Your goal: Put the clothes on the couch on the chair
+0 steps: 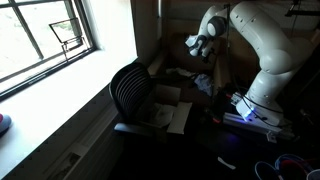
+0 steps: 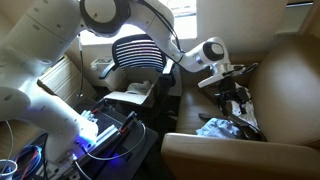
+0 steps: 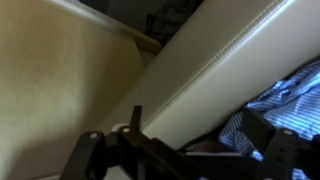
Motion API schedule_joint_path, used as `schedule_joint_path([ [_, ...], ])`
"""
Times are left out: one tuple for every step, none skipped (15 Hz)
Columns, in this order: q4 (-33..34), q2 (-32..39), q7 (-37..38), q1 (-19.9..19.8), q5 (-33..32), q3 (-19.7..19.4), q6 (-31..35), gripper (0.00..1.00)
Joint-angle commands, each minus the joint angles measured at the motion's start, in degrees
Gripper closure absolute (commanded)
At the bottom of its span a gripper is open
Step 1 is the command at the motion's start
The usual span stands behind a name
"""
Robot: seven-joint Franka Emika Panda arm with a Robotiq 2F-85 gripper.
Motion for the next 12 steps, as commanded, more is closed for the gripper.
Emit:
schedule_joint_path([
  [3.3,2.4,-0.2,0.2,1.0,-0.5,-3.4,0.0],
  [5.4,3.8,0.4,0.1,0.7,-0.2,-5.6,0.0],
  [7.2,5.0,0.5,0.2,0.8,-0.3,-6.7,0.0],
  [3.2,2.0,-3.4,0.1,-1.0,0.4,-1.8,0.0],
  [2.5,1.5,-7.0,-0.3,-1.9,0.9,-0.5,0.0],
  [3.8,2.6,-9.5,-1.1,-2.0,1.2,1.1,0.0],
  [5.9,4.6,-12.3,-2.1,-1.7,1.5,2.3,0.0],
  [7.7,6.0,-15.3,-3.0,-1.3,1.8,3.2,0.0],
  [8.6,7.1,-18.1,-3.7,-1.1,2.2,4.4,0.0],
  [9.3,7.8,-21.1,-4.4,-0.8,2.8,5.4,0.0],
  [9.9,8.5,-24.0,-5.0,-0.5,3.5,5.9,0.0],
  [10.7,9.2,-27.1,-5.7,-0.2,4.1,6.3,0.0],
])
